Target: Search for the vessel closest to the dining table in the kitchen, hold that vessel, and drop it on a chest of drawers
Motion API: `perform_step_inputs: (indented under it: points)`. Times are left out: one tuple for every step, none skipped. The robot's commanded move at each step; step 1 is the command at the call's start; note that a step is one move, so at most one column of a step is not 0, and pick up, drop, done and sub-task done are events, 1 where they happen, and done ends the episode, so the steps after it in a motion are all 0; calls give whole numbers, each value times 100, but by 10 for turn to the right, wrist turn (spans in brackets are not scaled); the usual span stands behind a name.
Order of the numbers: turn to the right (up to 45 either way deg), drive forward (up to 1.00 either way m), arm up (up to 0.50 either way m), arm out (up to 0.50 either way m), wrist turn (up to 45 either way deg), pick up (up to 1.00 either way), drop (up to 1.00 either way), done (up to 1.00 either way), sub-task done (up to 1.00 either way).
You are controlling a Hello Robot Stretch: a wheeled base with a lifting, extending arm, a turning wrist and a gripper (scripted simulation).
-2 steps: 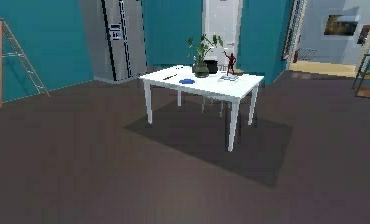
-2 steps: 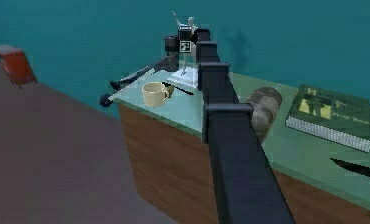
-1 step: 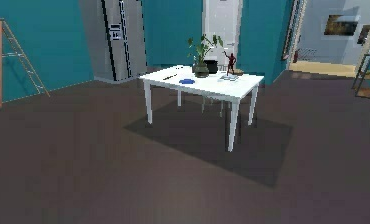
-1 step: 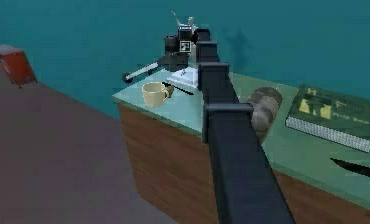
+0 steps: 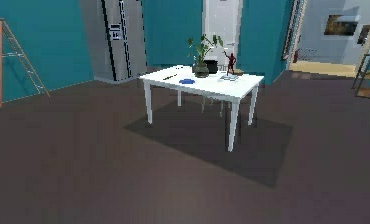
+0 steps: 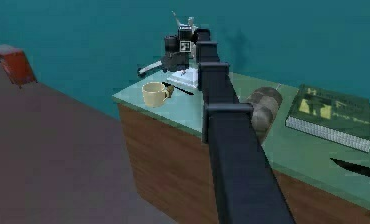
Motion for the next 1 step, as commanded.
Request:
perform_step_inputs:
  points:
    - [0, 0, -16, 0, 0, 0, 0, 0, 0]
